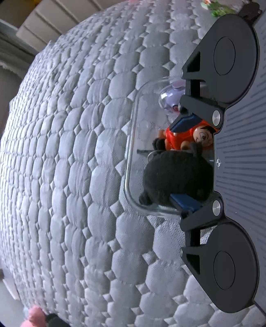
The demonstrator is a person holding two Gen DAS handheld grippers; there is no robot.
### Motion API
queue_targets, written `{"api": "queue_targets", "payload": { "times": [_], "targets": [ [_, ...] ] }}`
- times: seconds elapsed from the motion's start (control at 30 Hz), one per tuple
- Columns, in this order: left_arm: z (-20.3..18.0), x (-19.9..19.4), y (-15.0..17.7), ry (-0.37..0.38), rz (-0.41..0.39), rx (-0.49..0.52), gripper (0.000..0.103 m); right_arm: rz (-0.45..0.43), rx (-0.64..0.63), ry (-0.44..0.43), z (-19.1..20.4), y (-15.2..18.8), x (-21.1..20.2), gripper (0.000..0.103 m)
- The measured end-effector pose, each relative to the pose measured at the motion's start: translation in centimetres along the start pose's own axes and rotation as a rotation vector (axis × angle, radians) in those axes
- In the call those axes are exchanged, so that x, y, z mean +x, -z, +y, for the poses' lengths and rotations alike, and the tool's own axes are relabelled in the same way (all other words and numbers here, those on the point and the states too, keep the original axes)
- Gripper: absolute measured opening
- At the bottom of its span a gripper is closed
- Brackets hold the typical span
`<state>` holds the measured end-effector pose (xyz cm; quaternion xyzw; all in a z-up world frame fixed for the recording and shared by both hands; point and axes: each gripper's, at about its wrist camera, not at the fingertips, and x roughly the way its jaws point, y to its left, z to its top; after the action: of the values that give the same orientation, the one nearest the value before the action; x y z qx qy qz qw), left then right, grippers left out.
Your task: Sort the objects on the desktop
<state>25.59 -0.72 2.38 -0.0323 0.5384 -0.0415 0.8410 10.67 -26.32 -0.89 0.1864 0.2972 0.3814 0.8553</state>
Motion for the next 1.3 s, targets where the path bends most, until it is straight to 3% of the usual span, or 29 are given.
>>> {"api": "queue_targets", "payload": {
  "times": [0.37,0.67,0.77,0.93,1.13,1.2,1.23,1.27,1.3],
  "targets": [
    [-1.2,1.4,-0.2,-0.127,0.006,0.082,0.070,-0.003,-0.002,0.006,0.0,0.0,0.0,0.088],
    [-5.7,1.0,1.4,-0.319,-0.062,0.359,0.066,-0.007,0.013,0.011,-0.3,-0.1,0.0,0.088],
    [-7.0,0.5,2.1,-0.388,-0.112,0.457,0.056,-0.008,0.012,0.012,-0.3,-0.1,0.0,0.088],
    [-7.5,-0.2,2.4,-0.413,-0.133,0.494,0.054,-0.006,0.013,0.011,-0.3,-0.1,0.1,0.088],
    [-7.6,0.0,2.7,-0.432,-0.117,0.489,0.061,-0.008,0.012,0.011,-0.4,0.0,0.1,0.088],
    [-7.3,-1.1,2.1,-0.405,-0.134,0.444,0.063,-0.008,0.016,0.013,-0.4,-0.1,0.1,0.088],
    [-7.0,-1.8,1.7,-0.385,-0.145,0.415,0.068,-0.008,0.019,0.013,-0.5,-0.1,0.1,0.088],
    [-6.7,-2.5,1.2,-0.357,-0.154,0.382,0.086,-0.008,0.021,0.013,-0.5,-0.1,0.1,0.088],
    [-6.1,-3.2,0.7,-0.317,-0.162,0.344,0.098,-0.008,0.024,0.013,-0.6,-0.1,0.1,0.088]
  ]
}}
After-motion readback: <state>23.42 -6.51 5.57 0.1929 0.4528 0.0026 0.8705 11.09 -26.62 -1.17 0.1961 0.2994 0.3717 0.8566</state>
